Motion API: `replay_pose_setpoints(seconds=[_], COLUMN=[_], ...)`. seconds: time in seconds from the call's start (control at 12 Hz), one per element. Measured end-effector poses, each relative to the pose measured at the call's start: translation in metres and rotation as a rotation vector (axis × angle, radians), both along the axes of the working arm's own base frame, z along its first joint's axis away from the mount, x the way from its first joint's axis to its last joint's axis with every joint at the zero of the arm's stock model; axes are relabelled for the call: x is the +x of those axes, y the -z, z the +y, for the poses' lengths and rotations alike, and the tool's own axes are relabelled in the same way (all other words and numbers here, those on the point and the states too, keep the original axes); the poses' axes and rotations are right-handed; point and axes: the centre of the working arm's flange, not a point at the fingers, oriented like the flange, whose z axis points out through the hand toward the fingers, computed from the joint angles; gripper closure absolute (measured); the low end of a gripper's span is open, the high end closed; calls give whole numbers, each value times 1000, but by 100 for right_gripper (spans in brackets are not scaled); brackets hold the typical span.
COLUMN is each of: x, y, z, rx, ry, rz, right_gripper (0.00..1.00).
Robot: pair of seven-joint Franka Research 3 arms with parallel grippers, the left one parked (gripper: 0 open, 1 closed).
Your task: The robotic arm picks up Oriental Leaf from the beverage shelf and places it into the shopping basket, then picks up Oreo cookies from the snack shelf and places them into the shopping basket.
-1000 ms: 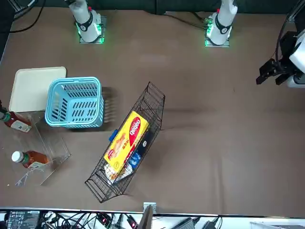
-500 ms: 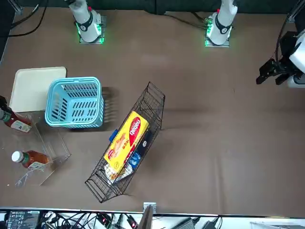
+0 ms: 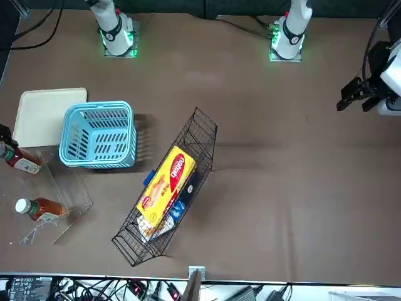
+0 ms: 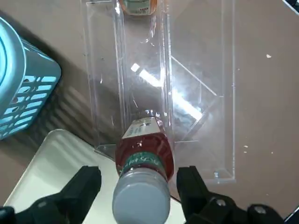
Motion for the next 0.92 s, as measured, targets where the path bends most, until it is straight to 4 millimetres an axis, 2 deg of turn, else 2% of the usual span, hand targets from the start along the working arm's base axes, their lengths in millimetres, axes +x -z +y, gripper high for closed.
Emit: replay_pose_setpoints(seconds=[0.92], x=[-1], y=[3], z=[-2], rx=[-1], ry=[4], rz=[-1], right_gripper=[0])
